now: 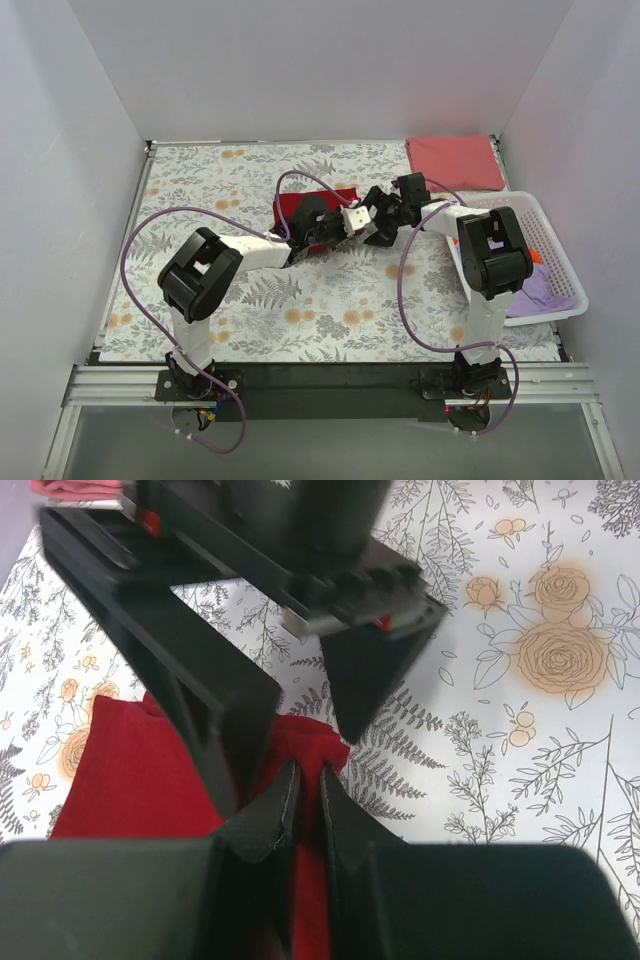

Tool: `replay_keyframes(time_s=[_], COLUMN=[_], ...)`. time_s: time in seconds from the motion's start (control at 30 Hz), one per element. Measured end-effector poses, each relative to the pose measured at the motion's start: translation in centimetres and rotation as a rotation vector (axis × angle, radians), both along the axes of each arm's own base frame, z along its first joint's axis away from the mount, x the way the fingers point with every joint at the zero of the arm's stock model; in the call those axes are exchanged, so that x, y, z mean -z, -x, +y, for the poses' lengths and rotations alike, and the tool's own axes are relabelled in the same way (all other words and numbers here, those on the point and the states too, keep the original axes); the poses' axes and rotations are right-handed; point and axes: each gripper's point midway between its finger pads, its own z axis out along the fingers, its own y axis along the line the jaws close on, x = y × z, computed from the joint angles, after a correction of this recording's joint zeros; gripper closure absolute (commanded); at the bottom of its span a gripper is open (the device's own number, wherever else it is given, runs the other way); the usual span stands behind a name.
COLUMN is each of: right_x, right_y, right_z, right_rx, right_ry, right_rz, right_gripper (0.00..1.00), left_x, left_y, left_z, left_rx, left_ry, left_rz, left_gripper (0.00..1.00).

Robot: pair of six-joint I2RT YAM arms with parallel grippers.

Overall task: Fold and stack the t-shirts
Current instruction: Neatly place the folded tshirt to the corner

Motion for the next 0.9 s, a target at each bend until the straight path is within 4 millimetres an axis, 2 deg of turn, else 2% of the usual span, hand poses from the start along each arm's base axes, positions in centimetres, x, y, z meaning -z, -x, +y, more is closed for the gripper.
replay_keyframes(time_s=[0.1,0.23,0.37,0.53,0.6,0.63,0.67,0.7,0.73,0.77,0.87,0.9], right_x=[0.3,0.5,0.5,1.1,1.1,1.4,1.7,2.1,2.5,2.8,3.0,2.8], right_y=[0.5,-0.3,-1.8,-3.0,-3.4,-3.6,-3.8,-3.9,-3.9,-3.9,-4.3,-4.6], right_z=[0.7,2.3,3.5,4.0,4.1,4.0,3.9,3.7,3.6,3.6,3.7,3.8], right_rx=[0.019,0.031,0.05,0.078,0.082,0.087,0.088,0.085,0.082,0.072,0.026,0.003], right_ry=[-0.024,-0.062,-0.08,-0.094,-0.095,-0.088,-0.08,-0.061,-0.049,-0.042,-0.014,0.002], right_rz=[0.037,0.03,0.008,-0.01,-0.024,-0.031,-0.036,-0.05,-0.053,-0.056,-0.1,-0.126], right_gripper=[0.02,0.06,0.16,0.26,0.39,0.49,0.7,0.82,0.96,0.99,0.99,0.99], left_x=[-0.1,-0.4,-0.6,-0.7,-0.8,-0.8,-0.8,-0.9,-0.9,-0.8,-0.4,-0.5], left_y=[0.0,0.0,0.0,-0.1,-0.2,-0.3,-0.3,-0.3,-0.3,-0.4,-0.1,0.1], left_z=[-0.1,-0.1,-0.1,0.0,0.0,0.0,0.0,0.0,0.0,0.1,0.3,0.5], left_rx=[-0.002,-0.005,-0.01,-0.018,-0.022,-0.023,-0.024,-0.025,-0.026,-0.028,-0.03,-0.031], left_ry=[0.006,0.013,0.024,0.031,0.037,0.039,0.04,0.042,0.042,0.04,0.032,0.031], left_rz=[0.005,0.009,0.01,0.02,0.022,0.021,0.021,0.021,0.022,0.024,0.053,0.065], left_gripper=[1.0,1.0,1.0,1.0,1.0,1.0,1.0,1.0,0.88,0.79,0.57,0.54])
